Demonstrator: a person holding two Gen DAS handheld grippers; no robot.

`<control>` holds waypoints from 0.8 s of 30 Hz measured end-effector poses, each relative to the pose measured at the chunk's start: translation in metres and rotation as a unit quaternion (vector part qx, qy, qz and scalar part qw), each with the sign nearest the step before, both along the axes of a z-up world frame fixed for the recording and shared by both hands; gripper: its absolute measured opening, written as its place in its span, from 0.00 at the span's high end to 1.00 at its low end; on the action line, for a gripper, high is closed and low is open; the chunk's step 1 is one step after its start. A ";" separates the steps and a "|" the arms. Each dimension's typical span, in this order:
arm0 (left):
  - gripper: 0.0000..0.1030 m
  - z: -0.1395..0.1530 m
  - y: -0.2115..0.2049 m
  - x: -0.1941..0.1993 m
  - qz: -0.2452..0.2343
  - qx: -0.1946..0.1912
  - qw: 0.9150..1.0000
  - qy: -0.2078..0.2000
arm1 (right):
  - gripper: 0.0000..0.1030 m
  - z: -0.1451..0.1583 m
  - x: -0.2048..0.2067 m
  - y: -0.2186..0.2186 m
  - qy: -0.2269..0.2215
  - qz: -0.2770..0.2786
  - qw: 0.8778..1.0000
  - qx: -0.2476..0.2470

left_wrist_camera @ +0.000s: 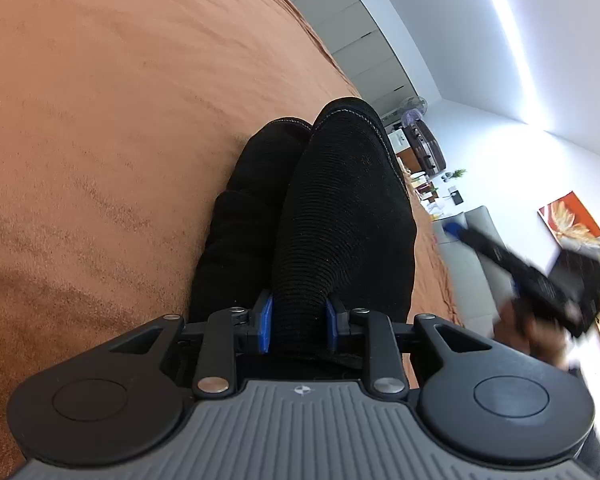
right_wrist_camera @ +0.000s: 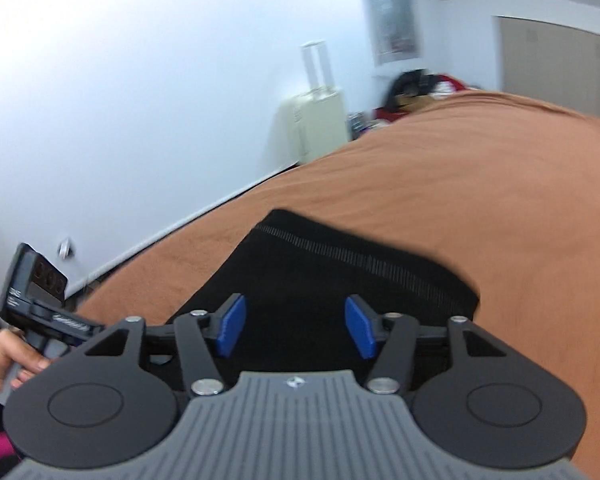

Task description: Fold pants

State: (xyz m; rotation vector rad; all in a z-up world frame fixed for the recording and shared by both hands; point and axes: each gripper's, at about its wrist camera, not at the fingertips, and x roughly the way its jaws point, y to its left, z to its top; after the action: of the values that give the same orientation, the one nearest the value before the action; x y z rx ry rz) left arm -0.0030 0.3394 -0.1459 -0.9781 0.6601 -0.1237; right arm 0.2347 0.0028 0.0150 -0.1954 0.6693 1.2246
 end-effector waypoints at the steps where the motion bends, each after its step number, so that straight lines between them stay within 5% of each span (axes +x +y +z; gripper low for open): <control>1: 0.72 0.001 -0.001 -0.007 -0.001 -0.002 1.000 0.001 | 0.46 0.005 0.013 0.013 -0.008 0.021 1.000 -0.017; 6: 0.72 0.003 0.001 -0.009 -0.006 -0.014 1.000 0.004 | 0.46 0.008 0.066 0.081 -0.004 0.102 0.991 -0.085; 11: 0.72 0.004 0.010 -0.010 -0.015 -0.014 1.000 0.008 | 0.46 0.008 0.078 0.135 0.024 0.185 0.976 -0.116; 13: 0.72 0.004 0.011 -0.001 -0.016 -0.015 1.000 0.012 | 0.57 0.000 0.077 0.155 0.047 0.218 0.964 -0.147; 14: 0.72 0.002 0.010 0.000 -0.015 -0.016 1.000 0.015 | 0.76 -0.006 0.076 0.157 0.050 0.230 0.959 -0.161; 15: 0.72 0.002 0.011 -0.001 -0.014 -0.019 1.000 0.012 | 0.83 -0.009 0.073 0.157 0.047 0.236 0.957 -0.165; 21: 0.73 0.029 0.020 -0.013 -0.002 -0.053 0.997 -0.053 | 0.91 0.010 0.084 0.142 0.071 0.208 0.971 -0.096; 24: 0.73 0.035 0.031 -0.013 0.011 -0.030 0.998 -0.047 | 0.91 0.020 0.086 0.160 0.077 0.198 0.974 -0.082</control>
State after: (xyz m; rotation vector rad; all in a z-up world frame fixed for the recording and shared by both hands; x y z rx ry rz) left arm -0.0162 0.3702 -0.1110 -1.0297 0.5626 -0.1700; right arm 0.3211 0.1632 0.0353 -0.3883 0.8952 1.5788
